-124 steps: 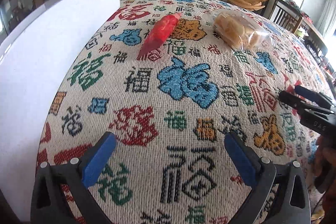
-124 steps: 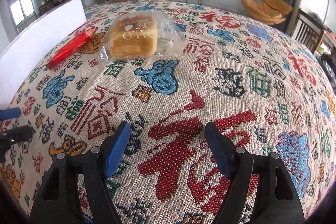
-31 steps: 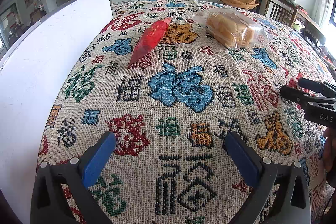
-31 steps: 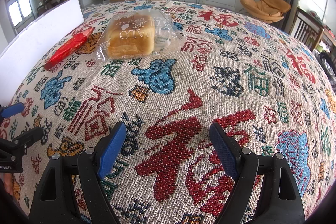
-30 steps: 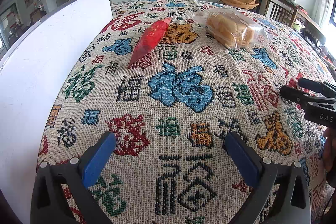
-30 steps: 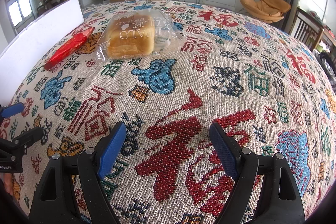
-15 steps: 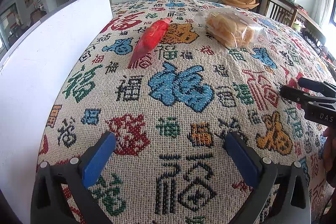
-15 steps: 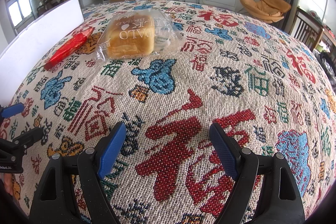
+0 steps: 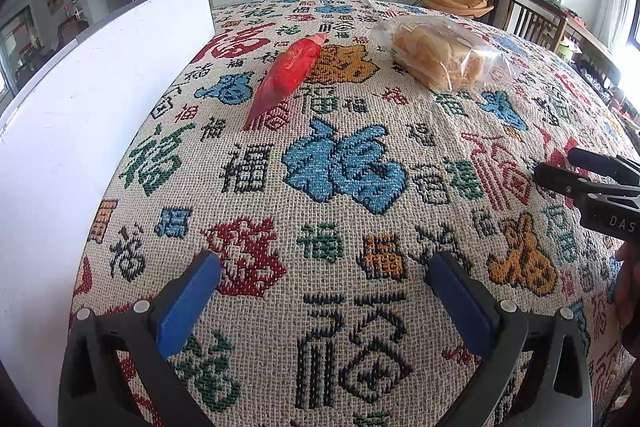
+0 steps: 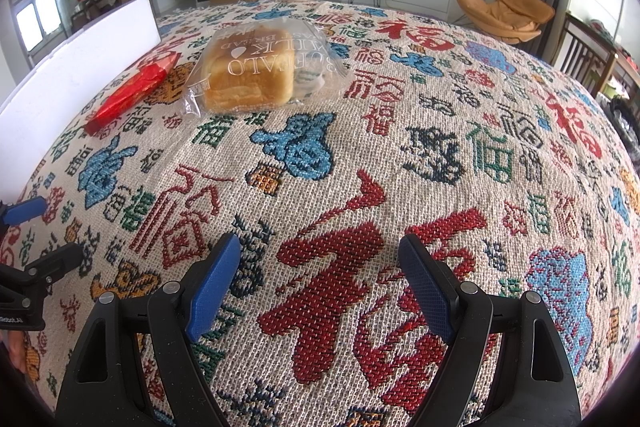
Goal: Organize snacks
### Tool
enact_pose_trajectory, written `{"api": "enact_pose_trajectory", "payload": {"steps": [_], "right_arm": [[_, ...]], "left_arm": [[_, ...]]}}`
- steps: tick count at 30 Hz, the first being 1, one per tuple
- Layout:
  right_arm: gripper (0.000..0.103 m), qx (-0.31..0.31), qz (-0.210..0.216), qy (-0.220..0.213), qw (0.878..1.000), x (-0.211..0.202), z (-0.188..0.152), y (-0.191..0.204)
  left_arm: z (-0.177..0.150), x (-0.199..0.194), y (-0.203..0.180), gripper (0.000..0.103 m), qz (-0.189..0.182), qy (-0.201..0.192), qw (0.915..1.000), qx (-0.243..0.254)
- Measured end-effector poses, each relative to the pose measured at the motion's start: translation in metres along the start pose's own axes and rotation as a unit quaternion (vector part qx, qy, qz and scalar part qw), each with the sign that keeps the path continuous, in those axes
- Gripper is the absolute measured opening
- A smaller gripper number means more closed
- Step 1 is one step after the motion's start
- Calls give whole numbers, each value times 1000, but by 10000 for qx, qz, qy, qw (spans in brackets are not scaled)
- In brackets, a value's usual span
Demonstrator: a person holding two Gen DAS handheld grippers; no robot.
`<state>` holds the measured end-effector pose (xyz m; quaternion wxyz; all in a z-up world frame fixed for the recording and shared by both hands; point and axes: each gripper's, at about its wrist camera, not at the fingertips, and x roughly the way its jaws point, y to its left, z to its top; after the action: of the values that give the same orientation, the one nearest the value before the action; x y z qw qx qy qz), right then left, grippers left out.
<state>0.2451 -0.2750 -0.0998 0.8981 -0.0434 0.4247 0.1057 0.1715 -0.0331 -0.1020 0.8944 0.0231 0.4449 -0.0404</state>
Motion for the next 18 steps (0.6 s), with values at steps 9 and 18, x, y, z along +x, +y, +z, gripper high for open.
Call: {"api": "enact_pose_trajectory", "payload": {"steps": [9, 18], "right_arm": [[84, 0, 1, -1, 10000, 0, 0, 0], [84, 4, 3, -3, 10000, 0, 0, 0]], "left_arm": [[9, -12, 25, 103, -578, 183, 9979, -238], [124, 23, 52, 102, -634, 423, 9964, -376]]}}
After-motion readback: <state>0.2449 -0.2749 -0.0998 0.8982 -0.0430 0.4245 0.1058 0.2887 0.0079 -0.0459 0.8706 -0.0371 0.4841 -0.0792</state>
